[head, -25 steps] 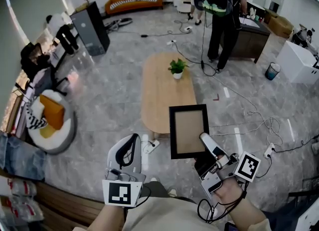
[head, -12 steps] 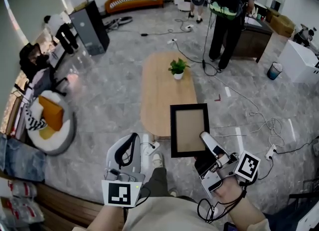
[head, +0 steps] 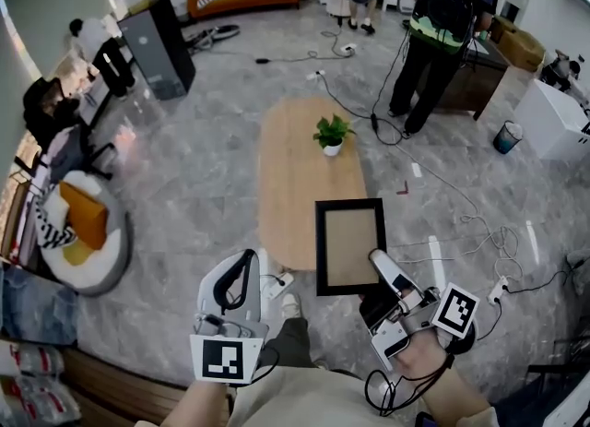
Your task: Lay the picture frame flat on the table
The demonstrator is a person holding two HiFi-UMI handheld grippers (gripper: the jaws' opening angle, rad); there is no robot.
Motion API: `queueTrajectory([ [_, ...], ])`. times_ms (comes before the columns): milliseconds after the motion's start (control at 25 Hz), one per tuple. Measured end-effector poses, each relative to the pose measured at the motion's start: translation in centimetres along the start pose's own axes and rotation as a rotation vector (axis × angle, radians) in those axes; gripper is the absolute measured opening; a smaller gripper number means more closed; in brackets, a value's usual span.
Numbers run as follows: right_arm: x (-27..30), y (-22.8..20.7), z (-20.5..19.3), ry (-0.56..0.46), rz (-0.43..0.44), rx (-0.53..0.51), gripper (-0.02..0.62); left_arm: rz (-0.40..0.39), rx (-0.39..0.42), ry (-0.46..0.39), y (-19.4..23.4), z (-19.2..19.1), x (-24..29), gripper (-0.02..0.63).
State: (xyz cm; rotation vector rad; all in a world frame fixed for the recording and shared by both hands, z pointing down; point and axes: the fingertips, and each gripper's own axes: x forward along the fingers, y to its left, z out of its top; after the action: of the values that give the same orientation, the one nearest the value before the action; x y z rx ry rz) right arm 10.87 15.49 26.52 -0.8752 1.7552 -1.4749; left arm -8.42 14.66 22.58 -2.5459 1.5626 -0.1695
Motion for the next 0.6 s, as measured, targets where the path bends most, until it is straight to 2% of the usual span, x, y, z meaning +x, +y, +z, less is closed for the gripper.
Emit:
queueTrajectory([
  [600,15.6,-1.2,4.9,-0.018,-0.034,-0.012,0.069,-0.063,-0.006,0.033,10.3,-2.0,13.0,0.02],
])
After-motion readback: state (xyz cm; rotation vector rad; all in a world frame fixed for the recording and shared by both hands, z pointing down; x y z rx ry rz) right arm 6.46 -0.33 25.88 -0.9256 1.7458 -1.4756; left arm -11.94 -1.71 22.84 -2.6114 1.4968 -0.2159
